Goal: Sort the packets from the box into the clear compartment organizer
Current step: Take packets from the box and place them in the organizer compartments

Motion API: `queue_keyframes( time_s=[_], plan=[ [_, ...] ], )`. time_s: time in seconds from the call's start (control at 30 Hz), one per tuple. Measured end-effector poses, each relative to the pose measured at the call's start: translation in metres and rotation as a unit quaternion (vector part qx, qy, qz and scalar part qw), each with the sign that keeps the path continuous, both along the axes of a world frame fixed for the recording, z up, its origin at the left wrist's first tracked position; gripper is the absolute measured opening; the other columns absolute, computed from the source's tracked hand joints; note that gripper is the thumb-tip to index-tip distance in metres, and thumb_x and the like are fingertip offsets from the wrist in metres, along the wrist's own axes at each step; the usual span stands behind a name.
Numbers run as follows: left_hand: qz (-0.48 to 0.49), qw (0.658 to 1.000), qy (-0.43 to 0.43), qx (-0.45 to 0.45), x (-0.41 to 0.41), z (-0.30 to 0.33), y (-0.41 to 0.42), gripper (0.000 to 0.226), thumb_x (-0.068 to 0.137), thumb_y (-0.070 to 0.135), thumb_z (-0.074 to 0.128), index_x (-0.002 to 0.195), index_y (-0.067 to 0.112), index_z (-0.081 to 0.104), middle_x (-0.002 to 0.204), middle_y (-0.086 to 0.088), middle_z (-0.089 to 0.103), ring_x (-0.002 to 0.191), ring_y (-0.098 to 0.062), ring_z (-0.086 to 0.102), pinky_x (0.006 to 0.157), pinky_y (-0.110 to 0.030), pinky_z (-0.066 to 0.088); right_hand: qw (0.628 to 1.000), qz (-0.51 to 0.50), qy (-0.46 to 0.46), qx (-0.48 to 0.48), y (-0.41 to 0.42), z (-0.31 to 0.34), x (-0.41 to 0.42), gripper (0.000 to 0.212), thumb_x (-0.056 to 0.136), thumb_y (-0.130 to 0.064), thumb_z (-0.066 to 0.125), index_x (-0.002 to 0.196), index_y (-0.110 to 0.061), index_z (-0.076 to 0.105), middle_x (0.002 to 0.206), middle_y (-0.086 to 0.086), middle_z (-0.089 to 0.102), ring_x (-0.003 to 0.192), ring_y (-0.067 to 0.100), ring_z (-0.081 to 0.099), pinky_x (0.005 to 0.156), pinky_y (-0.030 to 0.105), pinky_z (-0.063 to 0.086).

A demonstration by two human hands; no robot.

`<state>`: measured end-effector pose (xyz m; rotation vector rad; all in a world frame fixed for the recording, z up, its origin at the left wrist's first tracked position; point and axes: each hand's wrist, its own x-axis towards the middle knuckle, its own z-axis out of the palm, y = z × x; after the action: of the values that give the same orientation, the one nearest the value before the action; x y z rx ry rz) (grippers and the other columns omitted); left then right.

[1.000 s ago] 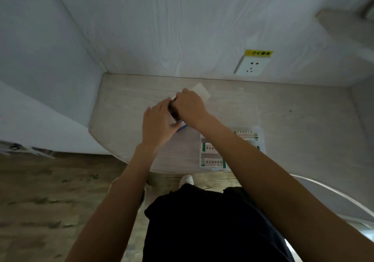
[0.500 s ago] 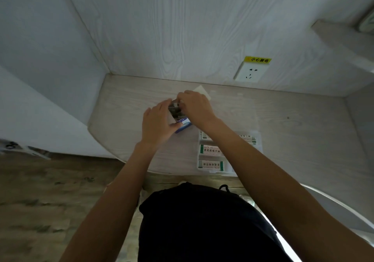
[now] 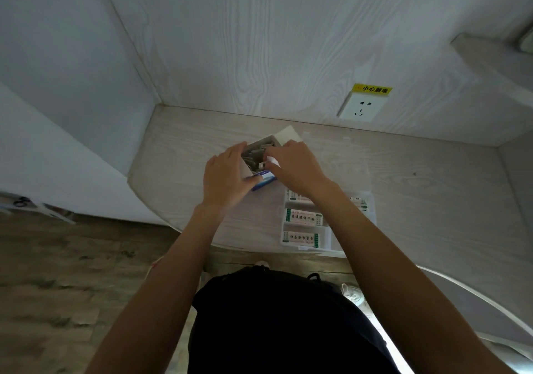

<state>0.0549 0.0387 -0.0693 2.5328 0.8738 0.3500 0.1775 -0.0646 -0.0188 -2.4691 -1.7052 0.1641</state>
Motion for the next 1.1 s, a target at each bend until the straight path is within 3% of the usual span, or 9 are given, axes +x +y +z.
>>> queue_keyframes(
  time_s=[0.07, 0.27, 0.43, 0.7, 0.8, 0.87, 0.93, 1.0, 1.1],
  plan=[
    [0.003, 1.0, 0.0, 0.007, 0.0, 0.002, -0.001, 0.078, 0.073, 0.043, 0.075, 0.137, 0.015, 0.041, 0.136, -0.003, 0.052, 0.12, -0.022, 0.052, 0.104, -0.038, 0.035, 1.0, 0.02, 0.015, -0.002, -0.004, -0.001, 0.002, 0.018, 0.096, -0.023, 0.044, 0.102, -0.017, 0.06, 0.1, 0.004, 0.067, 0.088, 0.024, 0.06, 0.084, 0.035, 0.042],
    [-0.005, 1.0, 0.002, -0.004, 0.0, 0.005, -0.001, 0.079, 0.073, 0.043, 0.074, 0.138, 0.016, 0.04, 0.138, -0.002, 0.049, 0.122, -0.021, 0.049, 0.105, -0.038, 0.034, 0.98, -0.005, 0.162, 0.113, -0.011, -0.008, 0.006, 0.007, 0.087, -0.01, 0.059, 0.09, -0.011, 0.065, 0.087, 0.002, 0.065, 0.079, 0.015, 0.055, 0.073, 0.027, 0.044],
    [-0.003, 1.0, 0.012, -0.002, 0.001, 0.01, -0.002, 0.078, 0.075, 0.041, 0.073, 0.139, 0.016, 0.038, 0.14, -0.002, 0.047, 0.124, -0.02, 0.047, 0.104, -0.035, 0.032, 0.933, -0.108, 0.242, 0.245, -0.009, 0.004, 0.004, 0.007, 0.086, -0.007, 0.062, 0.092, -0.006, 0.067, 0.081, 0.003, 0.065, 0.065, 0.005, 0.052, 0.062, 0.007, 0.04],
    [-0.014, 0.996, 0.053, -0.064, 0.007, 0.021, 0.0, 0.098, 0.07, 0.05, 0.075, 0.146, 0.013, 0.024, 0.151, -0.007, 0.03, 0.137, -0.025, 0.028, 0.112, -0.039, 0.025, 0.795, -0.291, 0.408, 0.341, -0.019, 0.013, 0.026, 0.007, 0.087, -0.009, 0.063, 0.091, -0.014, 0.06, 0.086, 0.001, 0.065, 0.076, 0.012, 0.059, 0.065, 0.026, 0.051],
    [-0.022, 0.994, -0.073, -0.078, 0.004, 0.038, -0.006, 0.089, 0.076, 0.057, 0.064, 0.146, 0.017, 0.025, 0.153, -0.005, 0.024, 0.141, -0.021, 0.019, 0.115, -0.038, 0.021, 0.749, -0.301, 0.477, 0.346, -0.036, 0.019, 0.029, 0.013, 0.086, -0.007, 0.064, 0.088, -0.02, 0.059, 0.088, 0.006, 0.066, 0.081, 0.018, 0.061, 0.075, 0.037, 0.054],
    [-0.056, 0.981, -0.161, -0.088, 0.011, 0.059, -0.015, 0.078, 0.081, 0.057, 0.055, 0.143, 0.019, 0.03, 0.151, -0.001, 0.027, 0.139, -0.016, 0.022, 0.112, -0.029, 0.022, 0.758, -0.279, 0.497, 0.316, -0.052, 0.024, 0.029, 0.01, 0.087, -0.006, 0.062, 0.092, -0.014, 0.059, 0.091, 0.003, 0.066, 0.085, 0.018, 0.064, 0.076, 0.032, 0.056],
    [-0.118, 0.973, -0.158, -0.122, 0.024, 0.08, -0.025, 0.07, 0.084, 0.052, 0.055, 0.143, 0.021, 0.031, 0.15, 0.001, 0.031, 0.136, -0.012, 0.027, 0.109, -0.028, 0.026, 0.78, -0.251, 0.501, 0.281, -0.07, 0.028, 0.028, 0.009, 0.088, -0.005, 0.06, 0.096, -0.009, 0.058, 0.091, 0.002, 0.066, 0.084, 0.015, 0.064, 0.075, 0.027, 0.056],
    [-0.191, 0.952, -0.085, -0.224, 0.041, 0.093, -0.035, 0.068, 0.085, 0.052, 0.056, 0.142, 0.023, 0.032, 0.144, 0.003, 0.039, 0.128, -0.007, 0.037, 0.104, -0.029, 0.035, 0.788, -0.23, 0.504, 0.268, -0.088, 0.033, 0.028, 0.009, 0.087, -0.004, 0.061, 0.094, -0.01, 0.059, 0.088, 0.002, 0.065, 0.079, 0.013, 0.062, 0.072, 0.024, 0.054],
    [-0.257, 0.883, 0.061, -0.387, 0.058, 0.095, -0.051, 0.062, 0.084, 0.055, 0.046, 0.138, 0.028, 0.035, 0.125, 0.013, 0.055, 0.112, -0.004, 0.053, 0.09, -0.021, 0.044, 0.8, -0.22, 0.498, 0.252, -0.109, 0.038, 0.029, 0.013, 0.086, -0.006, 0.062, 0.09, -0.018, 0.06, 0.085, 0.001, 0.064, 0.075, 0.012, 0.06, 0.071, 0.024, 0.052]
  ],
)
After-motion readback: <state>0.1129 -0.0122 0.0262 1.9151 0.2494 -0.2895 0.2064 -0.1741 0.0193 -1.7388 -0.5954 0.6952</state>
